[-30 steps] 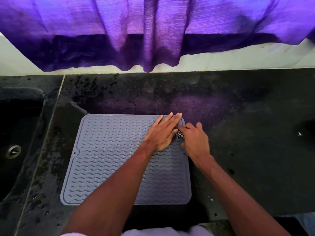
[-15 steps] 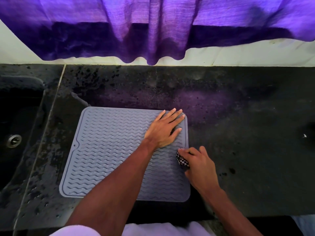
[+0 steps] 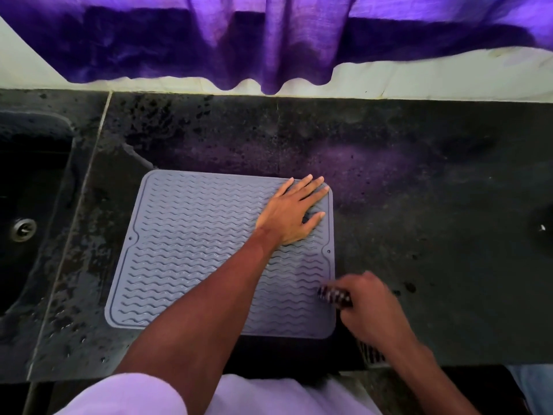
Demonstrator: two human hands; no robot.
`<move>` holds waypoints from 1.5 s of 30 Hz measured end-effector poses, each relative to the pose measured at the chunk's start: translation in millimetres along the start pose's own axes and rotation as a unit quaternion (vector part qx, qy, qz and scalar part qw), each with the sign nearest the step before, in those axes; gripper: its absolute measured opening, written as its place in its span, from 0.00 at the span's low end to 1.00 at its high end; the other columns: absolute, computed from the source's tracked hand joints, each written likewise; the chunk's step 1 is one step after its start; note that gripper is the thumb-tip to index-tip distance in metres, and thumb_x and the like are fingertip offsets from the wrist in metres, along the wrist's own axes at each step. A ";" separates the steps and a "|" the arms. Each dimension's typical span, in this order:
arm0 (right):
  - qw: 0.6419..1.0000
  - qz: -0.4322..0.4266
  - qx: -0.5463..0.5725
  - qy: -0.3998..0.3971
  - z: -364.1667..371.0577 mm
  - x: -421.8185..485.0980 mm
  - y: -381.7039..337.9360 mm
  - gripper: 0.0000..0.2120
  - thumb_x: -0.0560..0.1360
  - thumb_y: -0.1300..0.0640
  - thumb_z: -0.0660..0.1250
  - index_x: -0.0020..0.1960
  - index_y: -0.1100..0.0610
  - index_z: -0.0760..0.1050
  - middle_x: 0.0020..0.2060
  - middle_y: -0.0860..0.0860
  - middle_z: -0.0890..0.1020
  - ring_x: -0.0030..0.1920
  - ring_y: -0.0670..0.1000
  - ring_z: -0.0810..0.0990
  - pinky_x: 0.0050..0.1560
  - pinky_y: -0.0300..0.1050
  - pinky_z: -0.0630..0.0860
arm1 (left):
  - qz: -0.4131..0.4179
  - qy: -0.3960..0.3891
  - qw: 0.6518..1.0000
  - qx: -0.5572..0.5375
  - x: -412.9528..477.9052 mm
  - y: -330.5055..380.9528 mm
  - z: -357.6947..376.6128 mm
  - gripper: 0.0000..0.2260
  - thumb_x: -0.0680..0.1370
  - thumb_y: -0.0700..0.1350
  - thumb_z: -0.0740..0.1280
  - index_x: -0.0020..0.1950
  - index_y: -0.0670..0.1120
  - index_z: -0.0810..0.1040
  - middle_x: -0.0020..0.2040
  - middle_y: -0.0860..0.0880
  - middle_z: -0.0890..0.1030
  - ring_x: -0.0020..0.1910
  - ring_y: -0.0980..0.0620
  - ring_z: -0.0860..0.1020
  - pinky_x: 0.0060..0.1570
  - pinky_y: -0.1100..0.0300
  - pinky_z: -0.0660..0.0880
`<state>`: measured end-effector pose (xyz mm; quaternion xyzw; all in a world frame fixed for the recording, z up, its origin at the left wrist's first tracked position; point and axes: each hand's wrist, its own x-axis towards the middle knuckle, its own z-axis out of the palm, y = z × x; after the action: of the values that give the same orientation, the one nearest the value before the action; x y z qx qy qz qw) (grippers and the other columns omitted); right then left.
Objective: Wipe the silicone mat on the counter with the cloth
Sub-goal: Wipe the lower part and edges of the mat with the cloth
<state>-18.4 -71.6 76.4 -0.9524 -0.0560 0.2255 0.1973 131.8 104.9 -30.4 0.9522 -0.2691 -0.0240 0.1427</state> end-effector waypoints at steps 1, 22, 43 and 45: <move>0.999 0.014 0.016 0.028 -6.3 9.1 -1.7 0.27 0.66 0.61 0.62 0.59 0.40 0.78 0.49 0.46 0.83 0.52 0.54 0.75 0.46 0.51 0.78 | 0.000 -0.001 1.000 0.001 -0.2 0.0 0.4 0.27 0.84 0.58 0.54 0.83 0.53 0.57 0.83 0.53 0.56 0.82 0.53 0.52 0.80 0.51 0.45; 0.999 0.022 -0.035 -0.001 44.5 -56.2 -7.2 0.35 0.55 0.64 0.70 0.60 0.44 0.78 0.48 0.38 0.80 0.47 0.47 0.72 0.35 0.41 0.76 | -0.004 -0.028 0.999 0.043 1.8 2.0 -1.7 0.29 0.84 0.62 0.46 0.84 0.53 0.51 0.84 0.52 0.51 0.82 0.52 0.48 0.80 0.48 0.46; 0.997 -0.006 -0.031 0.077 45.6 -26.8 2.5 0.33 0.51 0.65 0.72 0.56 0.48 0.80 0.43 0.42 0.77 0.43 0.51 0.74 0.31 0.43 0.76 | 0.001 -0.029 0.998 0.055 2.3 1.4 2.0 0.30 0.83 0.63 0.44 0.84 0.54 0.49 0.84 0.51 0.49 0.82 0.51 0.47 0.80 0.47 0.46; 0.997 -0.009 -0.024 0.067 53.5 -39.9 6.0 0.34 0.50 0.65 0.72 0.55 0.47 0.80 0.42 0.41 0.77 0.42 0.50 0.75 0.29 0.41 0.75 | 0.002 -0.033 0.998 0.058 2.1 1.4 1.7 0.30 0.83 0.63 0.44 0.84 0.54 0.49 0.84 0.51 0.48 0.83 0.51 0.46 0.80 0.47 0.46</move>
<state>-78.0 -66.2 46.3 -0.9695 -0.0562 0.1576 0.1792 132.7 102.1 -31.6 0.9571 -0.2763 -0.0397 0.0782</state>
